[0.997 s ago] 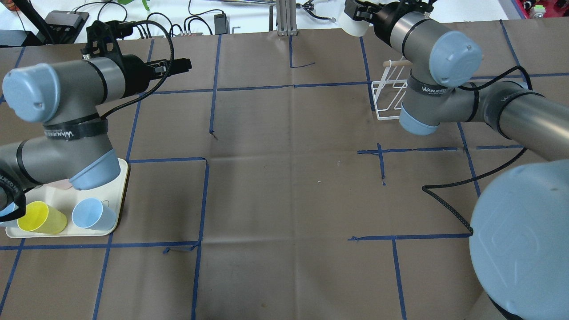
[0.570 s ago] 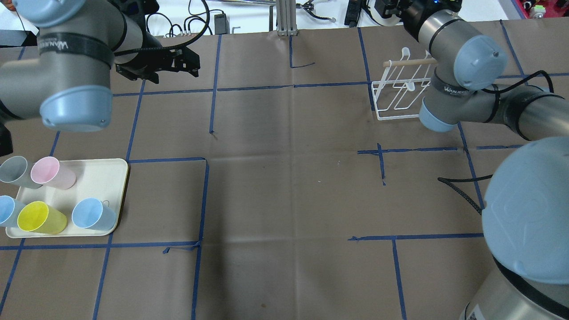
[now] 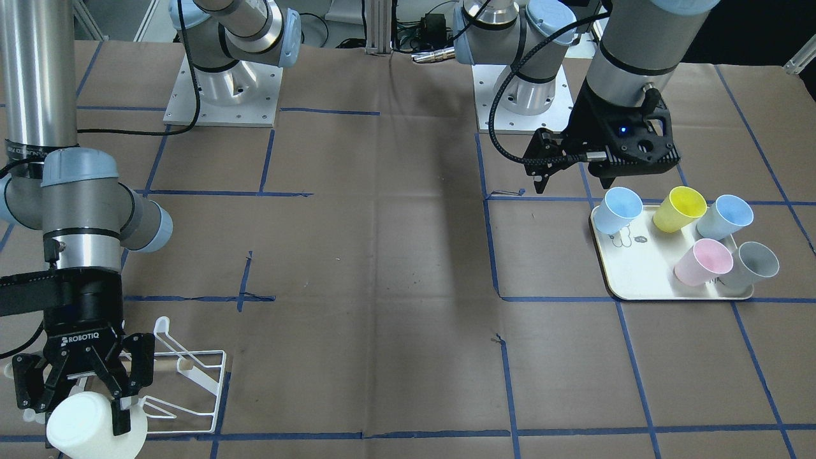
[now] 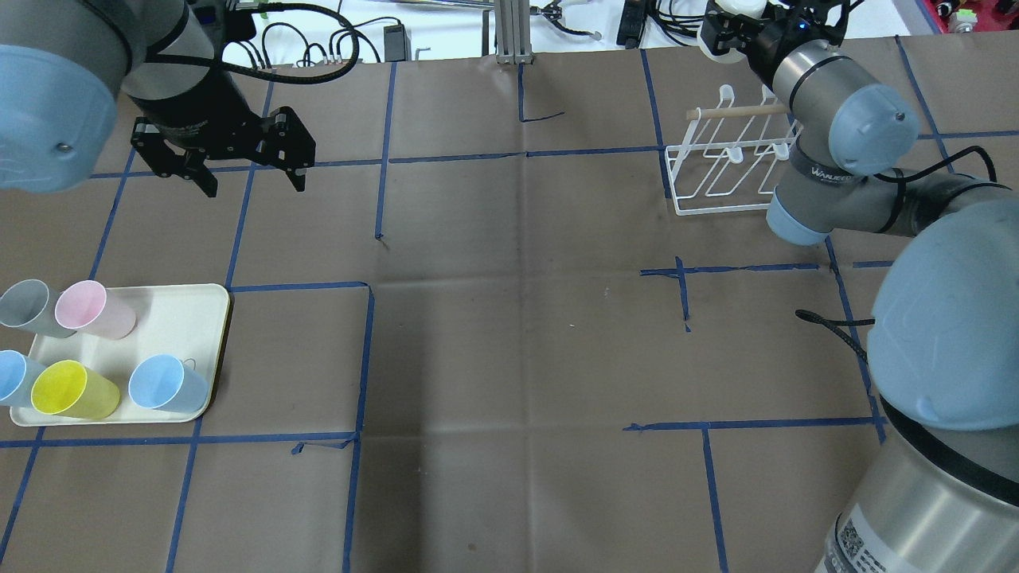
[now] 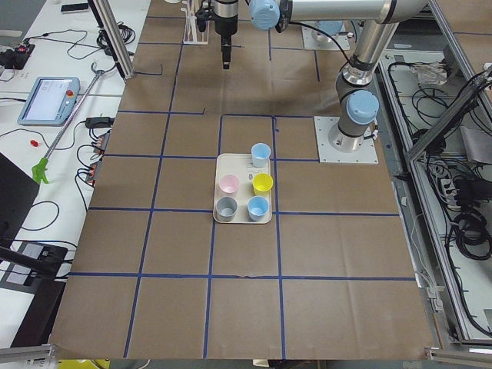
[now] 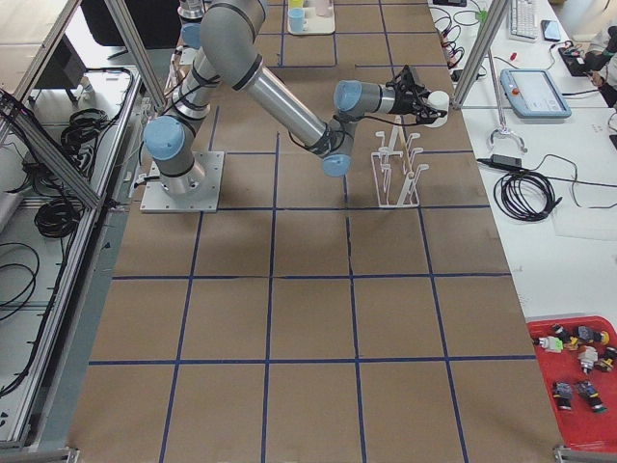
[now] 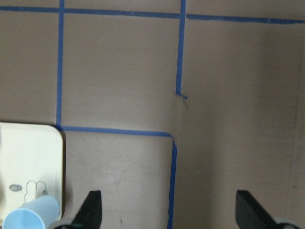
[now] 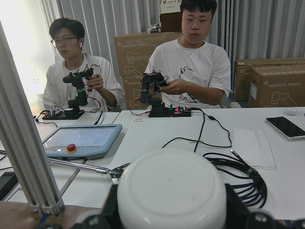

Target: Transfer IKEA cup to right arm and place on rack

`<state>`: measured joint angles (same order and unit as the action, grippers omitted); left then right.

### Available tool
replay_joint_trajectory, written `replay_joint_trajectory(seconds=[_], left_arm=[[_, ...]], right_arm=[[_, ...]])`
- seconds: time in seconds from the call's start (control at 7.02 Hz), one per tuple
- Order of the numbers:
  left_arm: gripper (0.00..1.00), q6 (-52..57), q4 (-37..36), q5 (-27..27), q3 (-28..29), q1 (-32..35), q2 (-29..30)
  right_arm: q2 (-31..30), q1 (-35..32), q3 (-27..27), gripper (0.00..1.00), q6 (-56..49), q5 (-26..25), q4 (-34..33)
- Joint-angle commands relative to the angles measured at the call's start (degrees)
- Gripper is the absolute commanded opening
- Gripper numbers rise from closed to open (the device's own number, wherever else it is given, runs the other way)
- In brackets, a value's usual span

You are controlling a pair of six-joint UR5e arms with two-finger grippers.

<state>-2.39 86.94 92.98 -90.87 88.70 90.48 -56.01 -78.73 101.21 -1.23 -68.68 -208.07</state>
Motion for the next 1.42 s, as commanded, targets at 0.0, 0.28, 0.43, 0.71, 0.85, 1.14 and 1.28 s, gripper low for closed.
replay_joint_trajectory(seconds=[0.0,0.28,0.43,0.71,0.85,1.14,1.28], left_arm=[[0.99,-0.08,1.12,-2.19,-0.8,-0.19,-1.89],[0.99,2.02,0.77,-2.1,-1.85,-2.46,-2.5],[0.99,4.47,0.86,-1.93,-4.12,-6.57,-3.46],[0.99,15.07,0.25,-2.1,-12.45,-16.75,-7.93],[0.99,17.57,-1.76,-2.1,-16.32,-20.98,-9.61],[0.99,23.27,-2.92,-2.01,-20.83,-25.49,-10.85],[0.99,23.48,-3.27,-1.93,-21.02,-25.33,-10.94]], right_arm=[[-0.41,0.06,1.69,0.29,-1.92,0.04,4.14],[-0.41,0.06,2.67,0.29,-2.11,-0.05,4.6],[-0.58,0.06,2.41,0.29,-2.19,-0.05,5.47],[-1.98,0.06,2.67,0.29,-4.2,-0.05,9.32],[-2.08,0.06,3.02,0.29,-4.48,-0.05,9.87],[-2.17,0.15,3.29,0.29,-4.48,-0.05,9.96],[-2.17,0.33,3.64,0.29,-4.48,-0.05,9.96]])
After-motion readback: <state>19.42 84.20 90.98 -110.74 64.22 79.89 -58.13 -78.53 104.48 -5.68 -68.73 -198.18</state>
